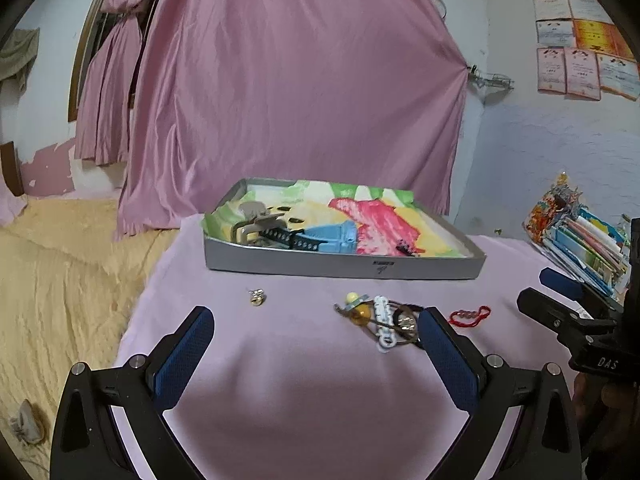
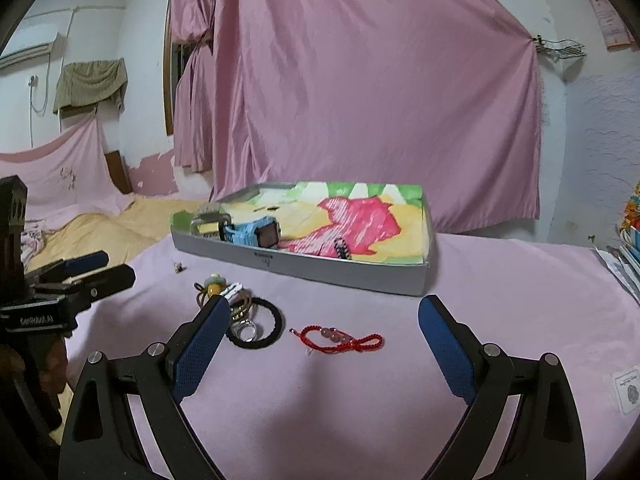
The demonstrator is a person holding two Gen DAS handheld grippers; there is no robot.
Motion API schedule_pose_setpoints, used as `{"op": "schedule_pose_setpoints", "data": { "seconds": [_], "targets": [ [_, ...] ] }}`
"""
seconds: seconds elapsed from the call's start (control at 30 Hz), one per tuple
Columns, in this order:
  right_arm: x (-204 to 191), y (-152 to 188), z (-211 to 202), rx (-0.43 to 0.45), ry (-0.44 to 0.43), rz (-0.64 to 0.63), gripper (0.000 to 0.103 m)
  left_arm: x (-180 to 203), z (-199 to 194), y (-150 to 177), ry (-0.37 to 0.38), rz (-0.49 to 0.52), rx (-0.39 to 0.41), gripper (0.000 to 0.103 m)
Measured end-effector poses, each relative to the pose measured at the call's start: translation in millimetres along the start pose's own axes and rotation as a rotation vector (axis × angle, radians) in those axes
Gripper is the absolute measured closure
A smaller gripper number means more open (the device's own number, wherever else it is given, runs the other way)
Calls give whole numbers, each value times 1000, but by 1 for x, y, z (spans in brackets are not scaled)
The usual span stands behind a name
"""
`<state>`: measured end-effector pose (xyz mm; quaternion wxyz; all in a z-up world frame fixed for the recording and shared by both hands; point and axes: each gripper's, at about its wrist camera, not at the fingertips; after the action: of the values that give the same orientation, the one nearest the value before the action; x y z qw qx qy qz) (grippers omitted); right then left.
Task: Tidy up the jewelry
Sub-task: 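Withdraw both open tools from the tray toward the remaining jewelry, then grasp the small gold ring with the left tool while the right tool grasps a silver ring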
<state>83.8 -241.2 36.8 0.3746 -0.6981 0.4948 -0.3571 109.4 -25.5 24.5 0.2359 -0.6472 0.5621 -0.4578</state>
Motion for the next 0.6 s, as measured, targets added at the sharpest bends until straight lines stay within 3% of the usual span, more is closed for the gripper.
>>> {"op": "schedule_pose_setpoints", "data": {
  "seconds": [0.37, 0.5, 0.6],
  "targets": [
    [-8, -7, 32, -130, -125, -9, 11, -14, 19, -10, -38, -4, -110, 1],
    [-18, -13, 46, -178, -172, -55, 30, -23, 29, -17, -51, -16, -146, 1],
    [-26, -17, 56, -212, -203, -78, 36, -31, 38, -23, -53, -30, -177, 1]
  ]
}}
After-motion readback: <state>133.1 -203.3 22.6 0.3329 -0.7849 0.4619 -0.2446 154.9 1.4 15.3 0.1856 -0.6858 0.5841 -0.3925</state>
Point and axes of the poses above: each gripper's, at about its wrist camera, not at the fingertips, and z roughly the way its jaws point, x to its right, y to its underside, and after that the axes turned 13 degrees about -z, right-handed
